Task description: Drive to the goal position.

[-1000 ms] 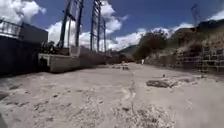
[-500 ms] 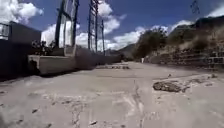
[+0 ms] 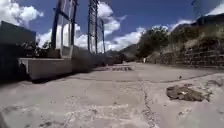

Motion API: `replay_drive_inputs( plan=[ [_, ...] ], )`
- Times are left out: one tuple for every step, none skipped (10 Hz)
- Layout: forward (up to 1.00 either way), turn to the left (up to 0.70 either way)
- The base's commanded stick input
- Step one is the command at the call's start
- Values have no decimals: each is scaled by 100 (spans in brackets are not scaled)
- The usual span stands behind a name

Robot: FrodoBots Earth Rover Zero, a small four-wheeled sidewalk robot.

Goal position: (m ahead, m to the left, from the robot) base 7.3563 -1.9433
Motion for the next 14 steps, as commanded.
replay_drive_inputs(
  plan=[
    [100,-1],
    [100,-1],
    [100,-1],
    [100,-1],
    [100,-1],
    [100,-1],
    [100,-1],
    [100,-1],
    [100,-2],
    [100,-18],
    [100,-34],
    [100,-41],
    [100,-41],
    [100,-1]
  ],
)
